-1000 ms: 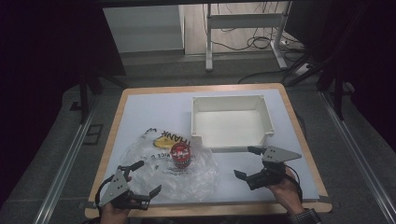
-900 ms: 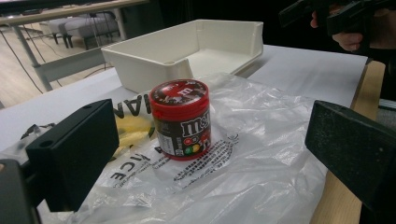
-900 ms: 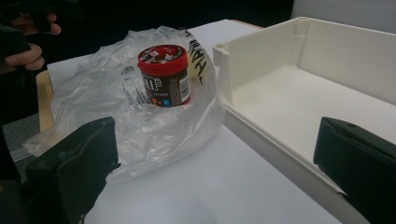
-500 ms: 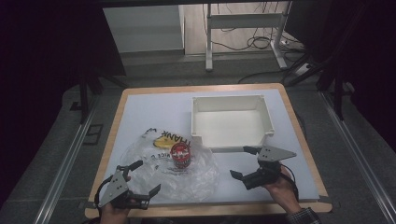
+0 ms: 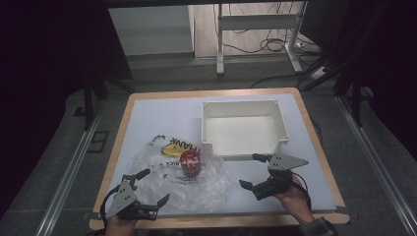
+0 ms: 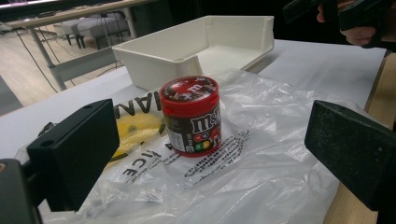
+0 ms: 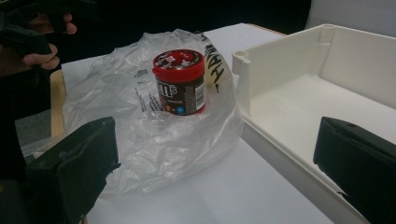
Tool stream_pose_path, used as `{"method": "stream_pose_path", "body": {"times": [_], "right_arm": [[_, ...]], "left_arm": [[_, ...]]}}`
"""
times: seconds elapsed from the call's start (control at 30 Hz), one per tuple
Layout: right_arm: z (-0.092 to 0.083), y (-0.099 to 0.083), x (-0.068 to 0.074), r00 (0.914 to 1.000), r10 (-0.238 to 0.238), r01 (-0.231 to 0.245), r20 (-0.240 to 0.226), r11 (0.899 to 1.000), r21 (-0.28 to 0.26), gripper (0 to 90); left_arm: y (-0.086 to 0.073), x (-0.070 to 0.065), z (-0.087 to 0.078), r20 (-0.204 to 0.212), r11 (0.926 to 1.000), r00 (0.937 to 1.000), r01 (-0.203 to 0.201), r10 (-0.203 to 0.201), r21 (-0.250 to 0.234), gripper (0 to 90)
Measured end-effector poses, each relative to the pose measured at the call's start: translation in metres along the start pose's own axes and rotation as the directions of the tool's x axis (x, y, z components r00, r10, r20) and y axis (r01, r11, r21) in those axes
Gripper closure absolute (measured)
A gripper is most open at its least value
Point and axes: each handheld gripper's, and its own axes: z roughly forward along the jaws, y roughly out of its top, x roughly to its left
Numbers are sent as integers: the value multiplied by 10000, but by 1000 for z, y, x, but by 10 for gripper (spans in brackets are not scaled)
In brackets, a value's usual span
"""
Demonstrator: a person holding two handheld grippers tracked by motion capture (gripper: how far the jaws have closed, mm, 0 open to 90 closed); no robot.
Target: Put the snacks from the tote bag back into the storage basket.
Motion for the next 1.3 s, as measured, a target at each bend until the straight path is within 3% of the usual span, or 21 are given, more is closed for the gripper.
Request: {"method": "stream_pose_path", "body": {"times": [0.67, 1.3], "right_arm": [[19, 6, 5, 9988, -262, 264, -409, 9996, 66, 1], [32, 11, 6, 9970, -44, 64, -774, 9996, 267, 1]], "left_arm": [[0, -1, 0, -12, 10000, 10000, -50, 50, -38, 29], [0, -1, 0, -25, 10000, 10000, -46, 46, -51, 29]]}}
